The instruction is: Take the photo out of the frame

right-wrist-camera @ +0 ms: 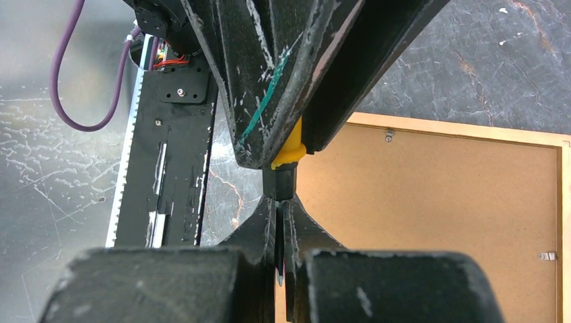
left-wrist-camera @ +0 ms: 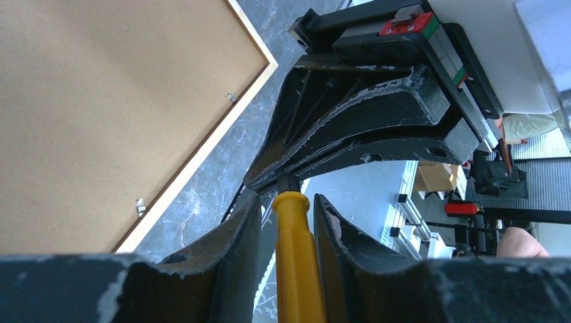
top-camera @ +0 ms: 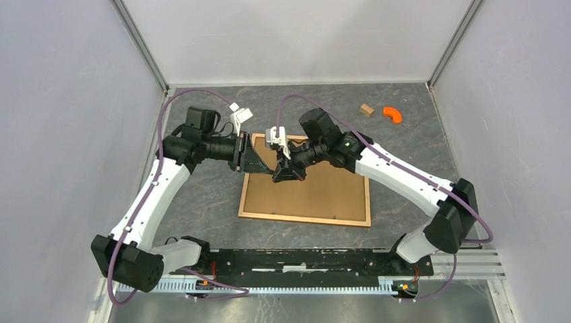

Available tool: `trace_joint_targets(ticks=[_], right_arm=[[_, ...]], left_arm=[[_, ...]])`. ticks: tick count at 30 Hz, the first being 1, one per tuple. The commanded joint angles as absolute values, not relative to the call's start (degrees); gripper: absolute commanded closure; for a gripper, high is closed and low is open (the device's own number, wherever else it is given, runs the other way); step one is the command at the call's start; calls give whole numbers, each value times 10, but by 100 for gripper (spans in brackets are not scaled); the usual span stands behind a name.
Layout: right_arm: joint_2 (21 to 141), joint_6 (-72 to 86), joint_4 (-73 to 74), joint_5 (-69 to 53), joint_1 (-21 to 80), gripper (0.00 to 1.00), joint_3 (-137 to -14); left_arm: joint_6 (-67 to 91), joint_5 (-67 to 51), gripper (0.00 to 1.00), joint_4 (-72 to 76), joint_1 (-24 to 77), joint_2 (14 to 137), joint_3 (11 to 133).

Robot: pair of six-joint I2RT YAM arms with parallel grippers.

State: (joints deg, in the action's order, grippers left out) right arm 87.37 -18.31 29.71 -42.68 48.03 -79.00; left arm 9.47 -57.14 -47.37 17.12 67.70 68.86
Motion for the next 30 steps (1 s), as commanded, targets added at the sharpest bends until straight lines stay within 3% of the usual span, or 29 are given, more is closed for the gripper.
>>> trace_joint_targets(ticks=[1,6,10,15,16,17,19,20,21,24,30], right_arm=[[880,-181,286,-425,486,100,-817],[884,-177,284,-423,486,100,-823],[886,-174,282,-425,487,100,-824],[885,-174,281,-419,487,100,-824],[885,-175,282,-419,486,100,-824],[886,-178,286,-417,487,90,-824],[882,-192,298,-402,486,53,-821],[878,-202,304,-390,487,38,-813],[873,-213,312,-376,485,31,-802],[842,-252,315,-327,479,23,-748],[773,-309,276,-231,479,21,-602]], left_arm=[[126,-594,60,-438,172,663,678],[134,-597,63,-430,173,660,669],[142,-598,72,-419,173,656,658],[140,-593,73,-419,173,649,651],[138,-589,77,-418,173,648,652],[137,-582,82,-419,172,646,653],[119,-557,98,-439,171,647,665],[98,-537,98,-458,169,649,675],[75,-515,98,-480,167,651,688],[10,-423,98,-540,167,661,726],[-112,-281,98,-606,168,679,747]])
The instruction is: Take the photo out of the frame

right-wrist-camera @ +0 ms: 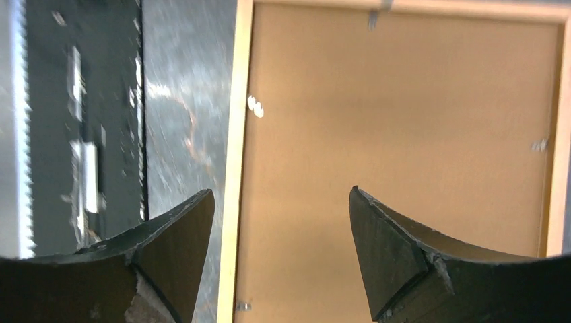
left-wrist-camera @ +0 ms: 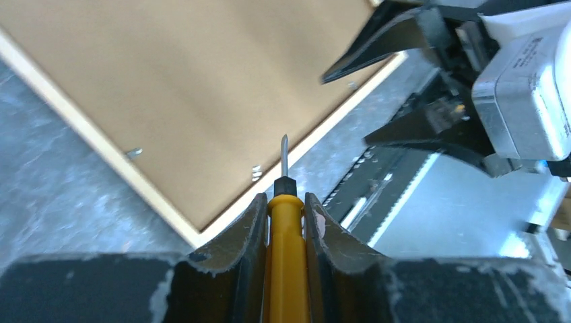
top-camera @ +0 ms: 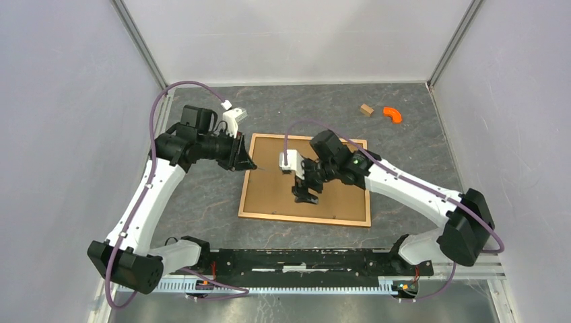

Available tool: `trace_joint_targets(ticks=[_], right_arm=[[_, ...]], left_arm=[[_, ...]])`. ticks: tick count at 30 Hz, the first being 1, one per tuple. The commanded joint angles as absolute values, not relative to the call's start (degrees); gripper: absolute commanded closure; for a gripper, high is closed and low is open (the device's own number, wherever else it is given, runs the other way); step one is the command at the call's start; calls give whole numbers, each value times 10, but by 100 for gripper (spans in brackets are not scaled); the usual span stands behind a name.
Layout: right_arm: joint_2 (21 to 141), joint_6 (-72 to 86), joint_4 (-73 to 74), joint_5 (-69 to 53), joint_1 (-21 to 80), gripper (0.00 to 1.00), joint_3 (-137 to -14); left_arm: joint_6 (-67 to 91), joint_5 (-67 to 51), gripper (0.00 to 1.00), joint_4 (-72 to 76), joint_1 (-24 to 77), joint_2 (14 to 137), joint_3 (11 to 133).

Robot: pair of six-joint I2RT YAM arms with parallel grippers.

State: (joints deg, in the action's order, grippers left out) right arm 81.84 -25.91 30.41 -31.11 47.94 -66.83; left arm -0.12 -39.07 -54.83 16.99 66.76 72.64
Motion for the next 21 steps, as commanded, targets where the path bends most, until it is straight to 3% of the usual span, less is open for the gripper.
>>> trace_joint_targets(ticks=[1,8,21], right_arm=[[766,-311,264,-220,478,21,-578],[780,-311,227,-172,530,24,-515],[891,-322,217,-125,621,27,-549]], left_arm=[[-125,-263,98,-613,170,686,748],[-149,-159,98,-617,205,730,745],[-128,-53,98,-563,272,792,715]])
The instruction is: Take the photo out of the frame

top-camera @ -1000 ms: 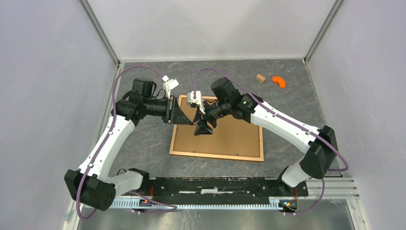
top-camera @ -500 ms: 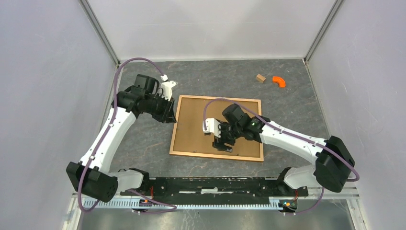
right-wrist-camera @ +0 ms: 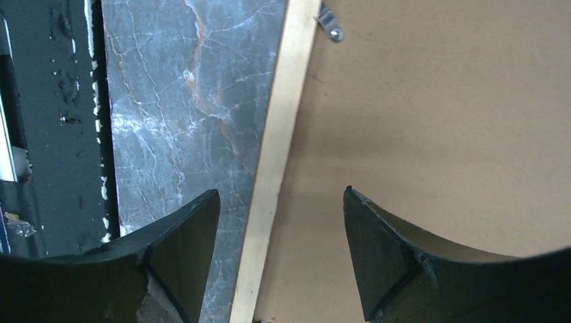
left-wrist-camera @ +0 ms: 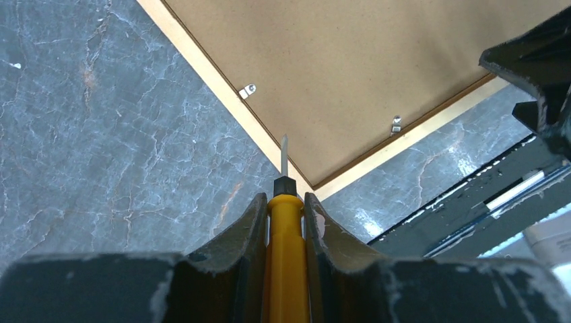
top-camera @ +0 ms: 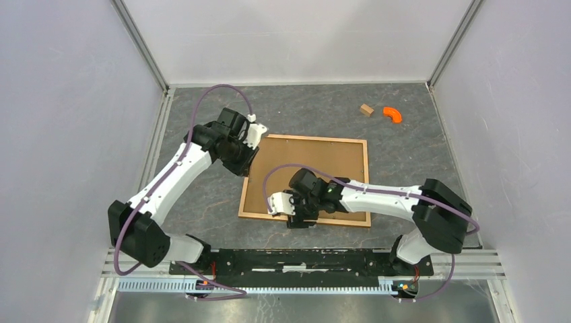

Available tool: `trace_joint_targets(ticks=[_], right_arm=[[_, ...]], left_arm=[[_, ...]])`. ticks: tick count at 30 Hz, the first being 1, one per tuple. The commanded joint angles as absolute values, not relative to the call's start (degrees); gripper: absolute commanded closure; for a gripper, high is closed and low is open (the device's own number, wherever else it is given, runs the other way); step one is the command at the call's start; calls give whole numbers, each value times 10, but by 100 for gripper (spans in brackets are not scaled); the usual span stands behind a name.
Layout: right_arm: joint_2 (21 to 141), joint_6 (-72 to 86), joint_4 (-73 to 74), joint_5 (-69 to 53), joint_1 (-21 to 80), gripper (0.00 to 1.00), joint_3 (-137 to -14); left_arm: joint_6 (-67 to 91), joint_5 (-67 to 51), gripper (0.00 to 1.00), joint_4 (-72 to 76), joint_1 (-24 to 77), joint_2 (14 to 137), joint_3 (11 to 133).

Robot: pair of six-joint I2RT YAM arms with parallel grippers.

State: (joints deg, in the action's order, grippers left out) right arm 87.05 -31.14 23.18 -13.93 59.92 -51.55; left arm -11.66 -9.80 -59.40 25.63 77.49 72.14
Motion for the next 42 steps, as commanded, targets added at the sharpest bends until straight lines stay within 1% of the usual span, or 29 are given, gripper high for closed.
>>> trace_joint_targets(ticks=[1,4,8,18,21,27,42], right_arm=[[895,-324,219,-126,626,27,-552],[907,-330,219,-128,637,28,-555],[919,-334,215,-123,647,33,-551],[927,-345,180,-106,650,55,-501],[930,-350,173,-104,649,60,-490],[924,-359,159,-82,649,65,-476],[923,-368,160,-96,650,79,-461]], left_arm=[[-128,-48,98,-558,277,797,710],[-128,-41,98,-550,285,812,705],[-125,-43,98,-540,289,825,702],[-132,-6,98,-525,310,844,686],[-133,-2,98,-527,316,854,685],[-135,25,98,-520,323,867,686],[-139,70,98,-500,334,912,690]])
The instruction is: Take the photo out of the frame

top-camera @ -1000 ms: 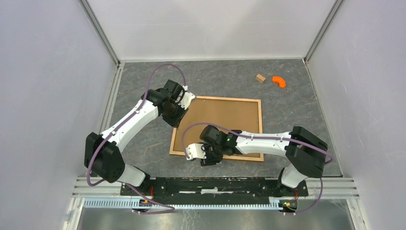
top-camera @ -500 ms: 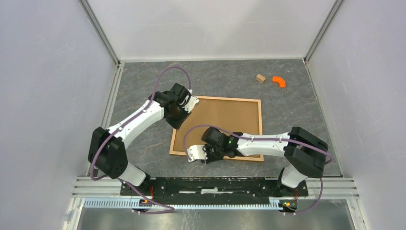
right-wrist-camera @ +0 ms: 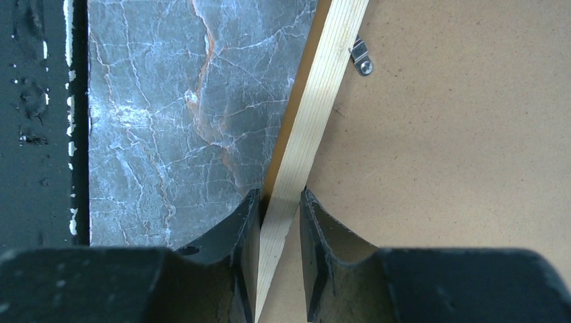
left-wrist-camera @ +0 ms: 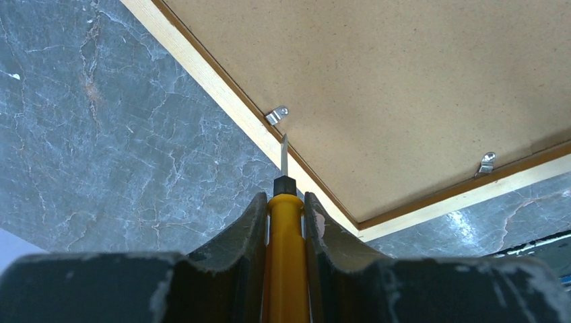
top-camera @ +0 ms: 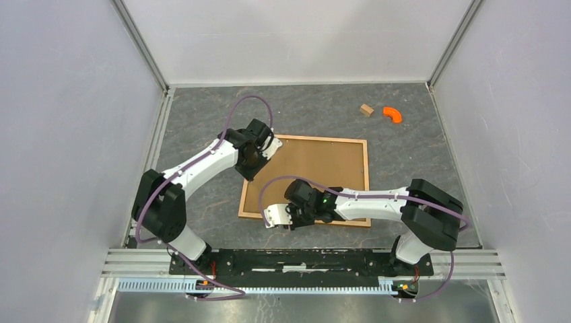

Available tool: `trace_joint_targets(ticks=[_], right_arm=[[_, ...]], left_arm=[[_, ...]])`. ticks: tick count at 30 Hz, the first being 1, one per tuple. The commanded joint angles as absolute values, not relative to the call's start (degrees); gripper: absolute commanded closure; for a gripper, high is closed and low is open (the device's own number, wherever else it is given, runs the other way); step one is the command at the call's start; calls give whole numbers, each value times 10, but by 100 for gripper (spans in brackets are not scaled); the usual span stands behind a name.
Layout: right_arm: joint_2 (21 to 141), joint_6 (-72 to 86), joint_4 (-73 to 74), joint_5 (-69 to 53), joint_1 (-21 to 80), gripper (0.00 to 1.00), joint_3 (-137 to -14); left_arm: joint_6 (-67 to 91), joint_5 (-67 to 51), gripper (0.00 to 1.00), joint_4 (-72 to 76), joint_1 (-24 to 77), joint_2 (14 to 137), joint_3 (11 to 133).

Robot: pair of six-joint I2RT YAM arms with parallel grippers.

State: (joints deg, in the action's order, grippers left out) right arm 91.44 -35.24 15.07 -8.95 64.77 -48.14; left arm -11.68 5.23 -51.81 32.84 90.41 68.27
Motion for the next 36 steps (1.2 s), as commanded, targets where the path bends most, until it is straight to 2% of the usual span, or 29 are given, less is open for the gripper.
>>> trace_joint_targets(ticks=[1,19,36], right_arm=[[924,-368,161,-97,650,80,-461],[927,-375,167,-112,650,100,-456],[932,-385,176,-129,657,100,-454]], left_arm=[[-140,70,98,-499,333,913,690],[-144,107,98,-465,339,932,684],[-140,128,98,-411,342,921,672]])
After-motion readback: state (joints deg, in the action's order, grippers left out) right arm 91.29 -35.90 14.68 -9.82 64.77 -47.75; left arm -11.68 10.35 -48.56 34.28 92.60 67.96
